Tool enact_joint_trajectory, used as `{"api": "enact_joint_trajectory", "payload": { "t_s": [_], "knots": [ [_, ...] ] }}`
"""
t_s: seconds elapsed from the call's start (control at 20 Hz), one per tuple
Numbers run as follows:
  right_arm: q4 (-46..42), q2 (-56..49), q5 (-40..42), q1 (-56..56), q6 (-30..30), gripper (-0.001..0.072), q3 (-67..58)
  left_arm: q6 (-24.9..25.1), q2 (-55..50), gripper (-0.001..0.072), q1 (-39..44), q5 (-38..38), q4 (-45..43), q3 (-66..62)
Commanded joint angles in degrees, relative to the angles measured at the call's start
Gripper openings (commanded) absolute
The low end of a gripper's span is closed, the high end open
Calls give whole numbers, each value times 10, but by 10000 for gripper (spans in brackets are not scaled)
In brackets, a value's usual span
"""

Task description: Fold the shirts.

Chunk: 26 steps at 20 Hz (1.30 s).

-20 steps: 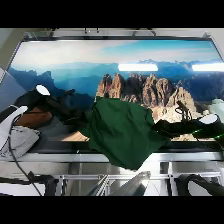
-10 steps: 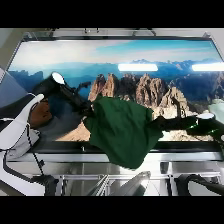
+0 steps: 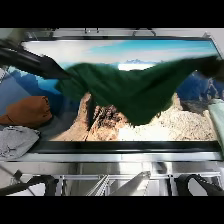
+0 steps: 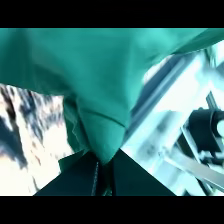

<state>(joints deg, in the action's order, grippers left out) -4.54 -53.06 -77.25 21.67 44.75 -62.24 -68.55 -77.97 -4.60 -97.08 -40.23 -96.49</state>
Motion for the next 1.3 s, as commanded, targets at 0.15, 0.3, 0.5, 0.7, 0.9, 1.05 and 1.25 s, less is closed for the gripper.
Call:
{"api": "enact_joint_trajectory", "payload": {
  "t_s": [0.15,0.3,0.5,0.7,0.9,1.05,1.25],
  "knots": [
    [18,141,8,98,17,25,-60,13,171,25,-100,2,11,-15],
    [29,195,18,96,-1,26,-60,48,229,26,-104,5,14,-15],
    [11,187,70,94,-30,26,-59,53,218,28,-104,24,14,-15],
    [-40,35,70,-18,-30,26,-59,21,92,28,-80,-18,14,-15],
    [-94,-200,148,-174,-30,29,-59,23,-73,25,-14,-48,-1,-15],
    [-92,-336,189,-180,-30,389,-80,20,-180,208,-3,-21,-67,-15],
    [-110,-353,85,-72,17,387,-89,2,-268,348,-53,5,-96,-18]
  ]
}}
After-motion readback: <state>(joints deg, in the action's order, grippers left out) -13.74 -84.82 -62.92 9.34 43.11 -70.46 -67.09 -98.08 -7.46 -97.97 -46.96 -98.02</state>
